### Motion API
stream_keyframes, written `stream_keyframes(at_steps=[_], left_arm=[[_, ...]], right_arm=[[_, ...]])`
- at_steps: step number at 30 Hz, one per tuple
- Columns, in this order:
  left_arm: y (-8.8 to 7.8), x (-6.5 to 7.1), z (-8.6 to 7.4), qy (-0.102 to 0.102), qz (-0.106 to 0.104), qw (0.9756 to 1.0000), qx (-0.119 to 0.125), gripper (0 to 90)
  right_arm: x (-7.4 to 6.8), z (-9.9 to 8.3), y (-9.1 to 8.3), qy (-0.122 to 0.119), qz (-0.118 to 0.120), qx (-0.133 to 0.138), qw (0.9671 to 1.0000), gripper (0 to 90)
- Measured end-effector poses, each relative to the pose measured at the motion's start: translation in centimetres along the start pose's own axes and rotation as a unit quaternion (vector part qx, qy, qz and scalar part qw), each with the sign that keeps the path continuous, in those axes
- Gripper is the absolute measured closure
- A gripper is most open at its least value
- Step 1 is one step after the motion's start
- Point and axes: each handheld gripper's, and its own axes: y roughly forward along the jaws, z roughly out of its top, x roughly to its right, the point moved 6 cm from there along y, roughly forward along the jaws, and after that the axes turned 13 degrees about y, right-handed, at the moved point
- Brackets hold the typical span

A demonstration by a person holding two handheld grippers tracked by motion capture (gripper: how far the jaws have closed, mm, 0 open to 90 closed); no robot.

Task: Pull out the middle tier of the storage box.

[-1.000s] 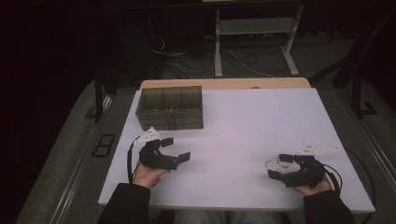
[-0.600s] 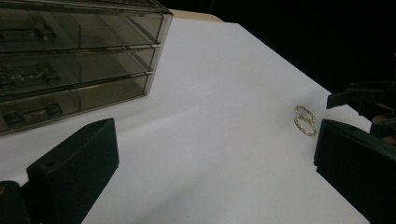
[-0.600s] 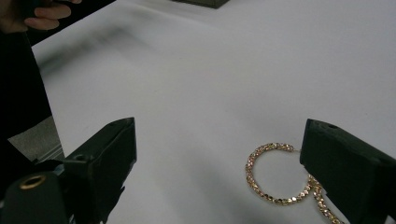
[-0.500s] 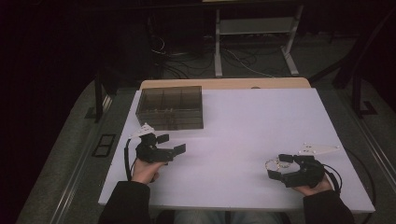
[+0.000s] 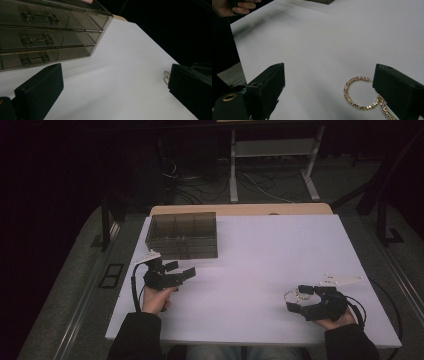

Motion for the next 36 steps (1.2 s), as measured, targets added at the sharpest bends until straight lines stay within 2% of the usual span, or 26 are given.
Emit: stream_keyframes(at_steps=[4,7,8,9,13,14,16,24,25,26,27,30,31,35,36], left_arm=[[0.1,-0.4,0.1,-0.013,0.004,0.9999,0.006,0.0],[0.3,-0.7,0.2,-0.034,0.004,0.9993,0.013,0.0],[0.3,-0.7,0.2,-0.034,0.004,0.9993,0.013,0.0],[0.5,-0.9,0.3,-0.045,0.003,0.9988,0.017,0.0],[0.7,-1.2,0.2,-0.058,0.003,0.9982,0.017,0.0],[0.9,-1.4,0.1,-0.07,0.003,0.9975,0.015,0.0],[1.0,-1.7,0.0,-0.078,0.003,0.9968,0.013,0.0],[1.0,-2.7,-0.1,-0.103,0.011,0.9944,0.02,0.0],[1.1,-3.1,-0.2,-0.111,0.012,0.9935,0.02,0.0],[1.1,-3.1,-0.2,-0.111,0.012,0.9935,0.02,0.0],[1.2,-3.4,-0.3,-0.125,0.01,0.9918,0.022,0.0],[1.2,-3.7,-0.3,-0.135,0.012,0.9905,0.023,0.0],[1.2,-4.0,-0.3,-0.145,0.015,0.989,0.026,0.0],[1.2,-4.5,-0.5,-0.156,0.02,0.9871,0.029,0.0],[1.2,-4.8,-0.6,-0.165,0.022,0.9858,0.025,0.0]], right_arm=[[0.0,0.0,0.0,0.0,0.0,0.0,1.0,10.1],[0.0,0.0,0.0,0.0,0.0,-0.001,1.0,10.1],[0.0,0.0,0.0,0.0,0.0,-0.001,1.0,10.1],[0.0,0.0,0.0,0.0,0.0,-0.001,1.0,10.1],[0.0,0.0,0.0,0.0,0.0,-0.001,1.0,10.1],[0.0,0.0,0.0,0.0,0.0,-0.001,1.0,10.1],[0.0,0.0,0.1,-0.001,0.001,-0.001,1.0,10.1],[0.0,0.0,0.1,-0.002,0.001,-0.002,1.0,10.1],[-0.1,0.0,0.1,-0.003,0.002,-0.002,1.0,10.1],[-0.1,0.0,0.1,-0.003,0.002,-0.002,1.0,10.1],[-0.1,0.0,0.1,0.0,0.003,-0.002,1.0,10.1],[-0.1,0.0,0.1,-0.002,0.003,-0.002,1.0,10.1],[-0.1,0.0,0.1,-0.003,0.002,-0.003,1.0,10.1],[-0.1,0.0,0.1,-0.002,0.002,-0.004,1.0,10.1],[-0.1,0.0,0.1,-0.002,0.002,-0.003,1.0,10.1]])
